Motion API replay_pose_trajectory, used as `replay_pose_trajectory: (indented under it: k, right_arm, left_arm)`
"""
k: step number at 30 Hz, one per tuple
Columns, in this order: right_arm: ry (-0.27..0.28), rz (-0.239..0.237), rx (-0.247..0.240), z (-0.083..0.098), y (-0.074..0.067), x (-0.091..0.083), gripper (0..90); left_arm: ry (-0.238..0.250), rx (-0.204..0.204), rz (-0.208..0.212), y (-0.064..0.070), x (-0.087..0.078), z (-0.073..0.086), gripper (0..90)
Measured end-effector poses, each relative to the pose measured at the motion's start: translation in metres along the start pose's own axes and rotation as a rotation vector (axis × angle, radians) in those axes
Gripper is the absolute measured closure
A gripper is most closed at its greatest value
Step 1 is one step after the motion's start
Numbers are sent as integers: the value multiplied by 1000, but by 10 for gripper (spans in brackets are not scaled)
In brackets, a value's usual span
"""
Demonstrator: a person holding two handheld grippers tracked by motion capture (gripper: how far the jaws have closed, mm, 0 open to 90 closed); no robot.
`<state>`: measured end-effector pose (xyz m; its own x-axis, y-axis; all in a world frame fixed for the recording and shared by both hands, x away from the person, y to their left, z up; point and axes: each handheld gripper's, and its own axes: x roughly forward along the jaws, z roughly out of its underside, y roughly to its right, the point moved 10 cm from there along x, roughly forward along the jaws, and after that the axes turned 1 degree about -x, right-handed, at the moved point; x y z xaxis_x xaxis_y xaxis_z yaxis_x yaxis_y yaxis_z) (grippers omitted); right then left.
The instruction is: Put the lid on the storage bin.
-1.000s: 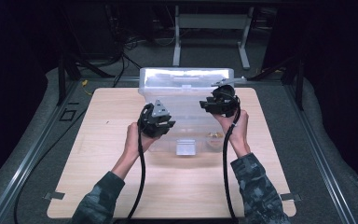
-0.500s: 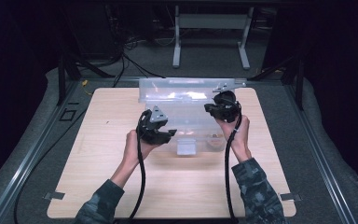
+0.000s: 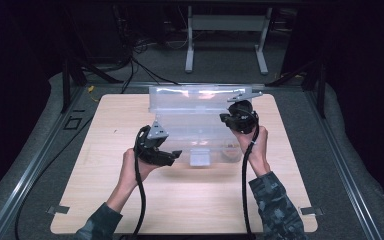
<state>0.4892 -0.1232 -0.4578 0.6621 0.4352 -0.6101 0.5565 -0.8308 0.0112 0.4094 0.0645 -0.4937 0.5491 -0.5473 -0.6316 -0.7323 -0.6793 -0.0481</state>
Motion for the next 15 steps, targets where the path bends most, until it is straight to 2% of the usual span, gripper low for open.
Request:
replay_pose_trajectory:
  k: [5, 8, 10, 15]
  right_arm:
    - [-17, 5, -7, 2, 0, -1, 900]
    - [-19, -3, -12, 2, -1, -3, 900]
    - [-26, 8, -15, 4, -1, -4, 900]
    - [-39, 9, -21, 8, -3, -4, 900]
  left_arm:
    - [12, -8, -22, -5, -14, 11, 220]
    - [16, -16, -55, -10, -23, 19, 193]
    - [15, -25, -74, -15, -27, 26, 187]
    - [1, -76, -96, -28, -31, 47, 170]
